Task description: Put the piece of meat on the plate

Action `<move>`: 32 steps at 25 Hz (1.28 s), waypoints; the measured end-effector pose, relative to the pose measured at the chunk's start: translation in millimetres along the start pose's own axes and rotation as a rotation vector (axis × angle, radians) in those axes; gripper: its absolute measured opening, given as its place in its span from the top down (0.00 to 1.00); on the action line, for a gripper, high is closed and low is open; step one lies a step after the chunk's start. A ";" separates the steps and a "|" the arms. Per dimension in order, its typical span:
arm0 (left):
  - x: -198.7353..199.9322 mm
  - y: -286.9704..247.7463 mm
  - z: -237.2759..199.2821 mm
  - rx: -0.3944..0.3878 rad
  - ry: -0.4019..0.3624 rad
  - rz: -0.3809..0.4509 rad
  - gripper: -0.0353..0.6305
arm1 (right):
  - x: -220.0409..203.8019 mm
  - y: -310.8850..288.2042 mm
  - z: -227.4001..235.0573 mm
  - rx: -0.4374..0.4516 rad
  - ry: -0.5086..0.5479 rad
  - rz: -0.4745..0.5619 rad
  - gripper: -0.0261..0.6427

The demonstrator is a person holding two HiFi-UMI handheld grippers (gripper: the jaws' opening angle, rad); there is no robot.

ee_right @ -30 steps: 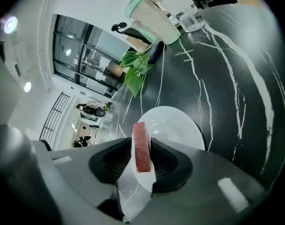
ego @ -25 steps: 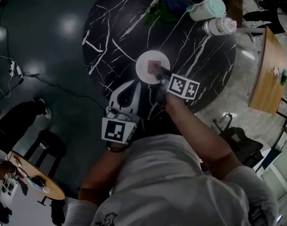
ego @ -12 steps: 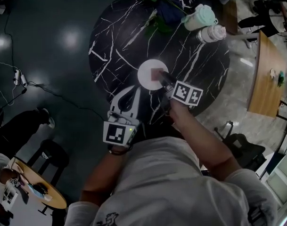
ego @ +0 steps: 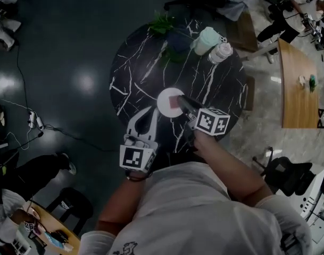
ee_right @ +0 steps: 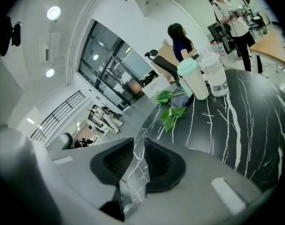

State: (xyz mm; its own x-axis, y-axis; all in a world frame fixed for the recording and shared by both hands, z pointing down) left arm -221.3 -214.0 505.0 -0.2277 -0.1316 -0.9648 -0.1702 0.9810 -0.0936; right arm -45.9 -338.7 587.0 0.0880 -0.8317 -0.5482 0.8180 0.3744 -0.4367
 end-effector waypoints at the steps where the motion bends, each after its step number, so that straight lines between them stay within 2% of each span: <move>1: 7.7 1.2 2.6 -0.011 -0.008 0.010 0.94 | 3.8 7.1 -9.1 0.011 0.014 0.021 0.86; 7: 46.0 11.4 24.1 -0.031 0.009 0.043 0.94 | 13.4 50.0 -59.8 0.070 0.074 0.128 0.93; 11: 78.2 23.4 45.1 -0.077 -0.017 0.081 0.94 | 14.2 77.4 -103.4 0.187 0.095 0.209 0.96; 16: 109.8 40.9 59.2 -0.132 0.023 0.108 0.94 | 19.6 115.5 -150.7 0.243 0.226 0.307 0.96; 22: 132.5 67.3 73.9 -0.154 -0.031 0.133 0.94 | 15.1 154.8 -197.0 0.204 0.470 0.444 0.96; 27: 140.5 80.3 81.8 -0.187 -0.067 0.147 0.94 | 8.2 167.9 -222.4 0.151 0.669 0.492 0.96; 32: 146.7 86.6 81.3 -0.197 -0.081 0.166 0.94 | 1.5 173.1 -240.1 0.125 0.793 0.522 0.96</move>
State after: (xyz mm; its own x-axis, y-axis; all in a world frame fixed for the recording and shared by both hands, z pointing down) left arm -191.5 -136.7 335.4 -0.1924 0.0486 -0.9801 -0.3216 0.9405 0.1097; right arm -40.7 -176.7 339.4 0.0852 -0.0353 -0.9957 0.8434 0.5346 0.0532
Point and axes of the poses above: the fingertips, and each gripper's own axes: y backward along the fingers, z to its right, x out of its top, the point moved 9 cm from there along y, backward along the fingers, and after that the axes turned 2 degrees about z, right-handed, at the moved point
